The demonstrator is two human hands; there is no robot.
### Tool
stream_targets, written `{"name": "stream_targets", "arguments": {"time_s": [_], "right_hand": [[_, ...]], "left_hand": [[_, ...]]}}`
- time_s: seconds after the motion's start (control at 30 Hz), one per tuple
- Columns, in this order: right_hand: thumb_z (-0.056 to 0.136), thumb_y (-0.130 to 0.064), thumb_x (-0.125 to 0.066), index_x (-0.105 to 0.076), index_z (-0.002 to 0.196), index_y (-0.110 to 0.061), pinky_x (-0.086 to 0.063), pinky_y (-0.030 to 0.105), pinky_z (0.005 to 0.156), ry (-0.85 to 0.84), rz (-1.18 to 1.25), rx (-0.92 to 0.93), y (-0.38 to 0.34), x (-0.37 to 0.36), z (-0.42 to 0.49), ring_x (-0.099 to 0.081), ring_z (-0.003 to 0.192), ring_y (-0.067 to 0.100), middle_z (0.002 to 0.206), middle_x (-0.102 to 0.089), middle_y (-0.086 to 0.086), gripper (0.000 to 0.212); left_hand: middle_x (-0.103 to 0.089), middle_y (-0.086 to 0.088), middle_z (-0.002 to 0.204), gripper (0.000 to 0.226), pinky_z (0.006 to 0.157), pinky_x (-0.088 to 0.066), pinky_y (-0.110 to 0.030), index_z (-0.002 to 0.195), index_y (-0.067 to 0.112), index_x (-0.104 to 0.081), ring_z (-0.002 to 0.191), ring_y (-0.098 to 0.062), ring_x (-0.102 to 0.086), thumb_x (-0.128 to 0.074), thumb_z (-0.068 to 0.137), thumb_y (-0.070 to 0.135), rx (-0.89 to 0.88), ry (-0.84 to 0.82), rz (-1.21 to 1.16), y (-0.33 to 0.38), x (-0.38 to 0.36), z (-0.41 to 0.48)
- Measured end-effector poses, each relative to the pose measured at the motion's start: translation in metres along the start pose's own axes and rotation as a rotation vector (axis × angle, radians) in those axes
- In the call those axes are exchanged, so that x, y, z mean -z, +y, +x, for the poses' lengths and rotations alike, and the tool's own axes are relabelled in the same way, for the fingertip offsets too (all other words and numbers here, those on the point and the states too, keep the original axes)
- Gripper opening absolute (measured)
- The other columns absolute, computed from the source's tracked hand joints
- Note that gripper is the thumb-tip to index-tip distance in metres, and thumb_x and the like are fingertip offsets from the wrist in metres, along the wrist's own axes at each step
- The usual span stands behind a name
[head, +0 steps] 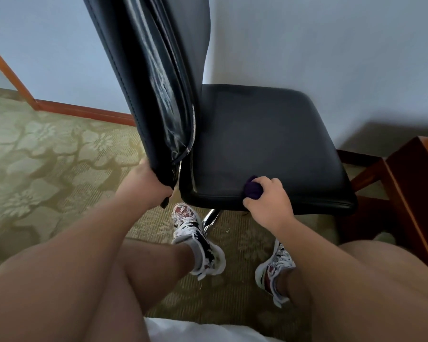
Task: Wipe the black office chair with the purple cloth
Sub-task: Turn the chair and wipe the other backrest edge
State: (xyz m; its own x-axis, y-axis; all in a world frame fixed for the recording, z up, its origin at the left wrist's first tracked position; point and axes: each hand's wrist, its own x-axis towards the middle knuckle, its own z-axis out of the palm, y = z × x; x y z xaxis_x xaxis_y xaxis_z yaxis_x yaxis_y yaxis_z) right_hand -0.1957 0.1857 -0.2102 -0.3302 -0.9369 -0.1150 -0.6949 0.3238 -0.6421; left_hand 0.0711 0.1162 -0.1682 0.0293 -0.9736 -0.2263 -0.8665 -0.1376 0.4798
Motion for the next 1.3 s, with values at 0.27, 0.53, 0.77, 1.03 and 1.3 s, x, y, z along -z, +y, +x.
{"name": "stream_targets", "arguments": {"time_s": [0.27,0.53,0.77,1.03,1.3], "right_hand": [[0.080,-0.026,-0.076,-0.060,0.125,-0.024,-0.055,0.037,0.086,-0.195,-0.023,0.148,-0.016,-0.012,0.009,-0.057,0.093,0.016,0.105,-0.048,-0.007,0.048],[0.079,-0.034,-0.073,-0.063,0.118,-0.027,-0.047,0.032,0.076,-0.018,-0.152,-0.005,0.006,0.021,0.017,-0.055,0.089,0.020,0.103,-0.049,-0.003,0.042],[0.080,-0.034,-0.074,-0.059,0.116,-0.023,-0.046,0.032,0.070,0.081,-0.111,-0.165,0.021,0.030,0.019,-0.055,0.085,0.021,0.106,-0.047,0.000,0.040],[0.075,-0.033,-0.075,-0.058,0.105,-0.026,-0.052,0.035,0.078,-0.080,-0.100,0.090,-0.035,-0.027,0.007,-0.057,0.088,0.019,0.103,-0.048,-0.004,0.035],[0.076,-0.034,-0.075,-0.057,0.116,-0.029,-0.056,0.039,0.077,-0.177,-0.163,0.238,-0.037,-0.033,0.008,-0.057,0.089,0.021,0.104,-0.045,-0.005,0.044]], "left_hand": [[-0.067,-0.002,0.074,0.021,0.059,-0.061,-0.037,0.086,0.019,-0.062,0.064,-0.020,-0.068,-0.071,0.072,0.031,0.006,-0.032,0.192,0.001,0.008,0.011],[-0.069,-0.001,0.072,0.024,0.063,-0.062,-0.038,0.084,0.021,-0.061,0.063,-0.020,-0.070,-0.070,0.070,0.040,0.040,-0.062,0.237,0.004,0.016,0.018],[-0.067,-0.002,0.072,0.016,0.057,-0.058,-0.031,0.080,0.019,-0.063,0.063,-0.019,-0.068,-0.069,0.073,0.033,0.024,-0.103,0.215,0.011,0.009,0.006],[-0.063,0.003,0.067,0.013,0.045,-0.043,-0.023,0.076,0.019,-0.062,0.055,-0.013,-0.061,-0.066,0.077,0.032,-0.001,-0.068,0.188,0.015,-0.008,-0.010],[-0.064,0.000,0.072,0.014,0.053,-0.054,-0.028,0.081,0.021,-0.059,0.061,-0.017,-0.064,-0.063,0.078,0.033,0.025,-0.087,0.165,0.021,-0.009,-0.013]]}}
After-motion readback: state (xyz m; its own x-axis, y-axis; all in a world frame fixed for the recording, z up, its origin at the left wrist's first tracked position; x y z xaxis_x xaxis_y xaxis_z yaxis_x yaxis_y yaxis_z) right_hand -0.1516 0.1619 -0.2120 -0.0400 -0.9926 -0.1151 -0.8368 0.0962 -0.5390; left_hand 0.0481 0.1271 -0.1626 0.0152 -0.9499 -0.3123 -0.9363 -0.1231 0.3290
